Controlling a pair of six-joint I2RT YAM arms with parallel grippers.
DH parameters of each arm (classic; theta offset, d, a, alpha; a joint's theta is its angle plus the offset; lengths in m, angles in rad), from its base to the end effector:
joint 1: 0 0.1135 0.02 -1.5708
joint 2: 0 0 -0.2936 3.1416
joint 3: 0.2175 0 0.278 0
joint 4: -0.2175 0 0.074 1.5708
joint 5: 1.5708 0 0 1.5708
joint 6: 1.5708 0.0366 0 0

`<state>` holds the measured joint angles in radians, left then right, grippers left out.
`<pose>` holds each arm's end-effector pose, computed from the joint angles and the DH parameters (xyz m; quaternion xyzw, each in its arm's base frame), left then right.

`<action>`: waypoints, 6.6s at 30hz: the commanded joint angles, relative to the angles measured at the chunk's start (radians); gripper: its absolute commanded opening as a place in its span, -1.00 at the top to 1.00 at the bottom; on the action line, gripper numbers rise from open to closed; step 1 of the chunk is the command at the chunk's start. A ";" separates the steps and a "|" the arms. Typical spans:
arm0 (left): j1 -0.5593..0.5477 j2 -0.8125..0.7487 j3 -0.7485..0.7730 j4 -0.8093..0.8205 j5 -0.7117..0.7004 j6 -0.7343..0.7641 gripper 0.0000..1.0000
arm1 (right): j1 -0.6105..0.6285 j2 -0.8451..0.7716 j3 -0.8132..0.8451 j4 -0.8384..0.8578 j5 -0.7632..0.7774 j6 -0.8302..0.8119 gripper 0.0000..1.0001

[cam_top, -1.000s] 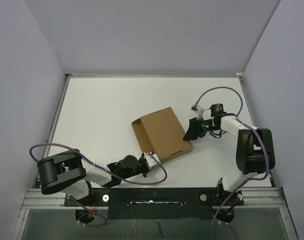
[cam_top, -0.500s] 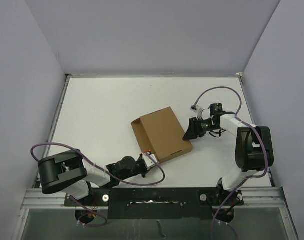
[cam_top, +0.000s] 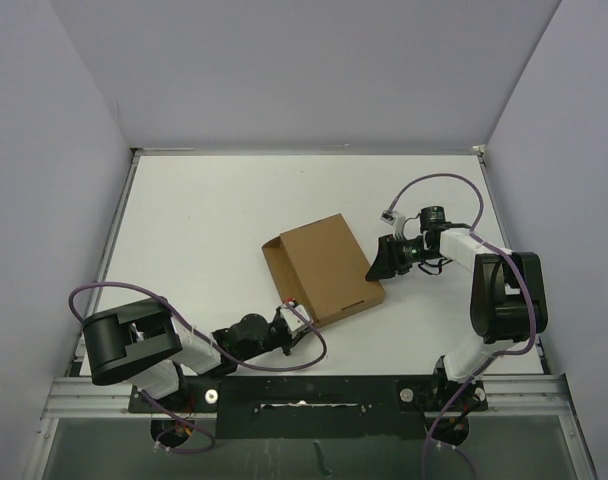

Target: Fold the paper box

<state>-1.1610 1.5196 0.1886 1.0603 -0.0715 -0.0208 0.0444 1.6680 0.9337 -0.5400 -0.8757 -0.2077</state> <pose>0.0957 -0.2138 0.1277 0.4112 0.6814 -0.3133 0.5181 0.3171 0.0422 0.1752 -0.1747 0.8808 0.4070 0.1675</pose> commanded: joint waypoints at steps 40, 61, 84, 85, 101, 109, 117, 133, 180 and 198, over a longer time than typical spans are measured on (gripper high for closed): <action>0.043 -0.018 -0.032 0.081 -0.024 -0.048 1.00 | -0.008 0.051 0.036 0.008 0.150 -0.036 0.16; 0.044 0.009 -0.038 0.108 -0.043 -0.045 1.00 | -0.007 0.059 0.041 0.002 0.153 -0.041 0.16; 0.055 0.037 -0.045 0.145 -0.043 -0.052 1.00 | -0.006 0.064 0.046 -0.005 0.155 -0.044 0.16; 0.056 0.037 -0.046 0.147 -0.044 -0.054 1.00 | -0.006 0.064 0.045 -0.005 0.156 -0.044 0.16; 0.077 0.043 -0.046 0.159 -0.010 -0.073 1.00 | -0.004 0.068 0.048 -0.009 0.156 -0.047 0.16; 0.090 0.055 -0.048 0.168 0.007 -0.085 1.00 | -0.002 0.070 0.051 -0.012 0.161 -0.050 0.16; 0.092 0.056 -0.053 0.179 -0.002 -0.077 1.00 | -0.001 0.072 0.051 -0.013 0.165 -0.050 0.16; 0.092 0.065 -0.050 0.200 0.030 -0.054 1.00 | 0.000 0.073 0.053 -0.015 0.166 -0.053 0.16; 0.116 -0.154 0.330 -0.626 0.125 0.053 0.85 | 0.017 0.073 0.054 -0.018 0.161 -0.059 0.16; 0.158 -0.509 0.336 -0.978 0.008 -0.261 -0.17 | 0.015 0.081 0.061 -0.025 0.162 -0.067 0.16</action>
<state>-1.0431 1.0874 0.4778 0.1768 -0.0196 -0.1188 0.0540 1.7134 0.9913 -0.5854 -0.8639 -0.2211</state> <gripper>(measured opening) 0.533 0.423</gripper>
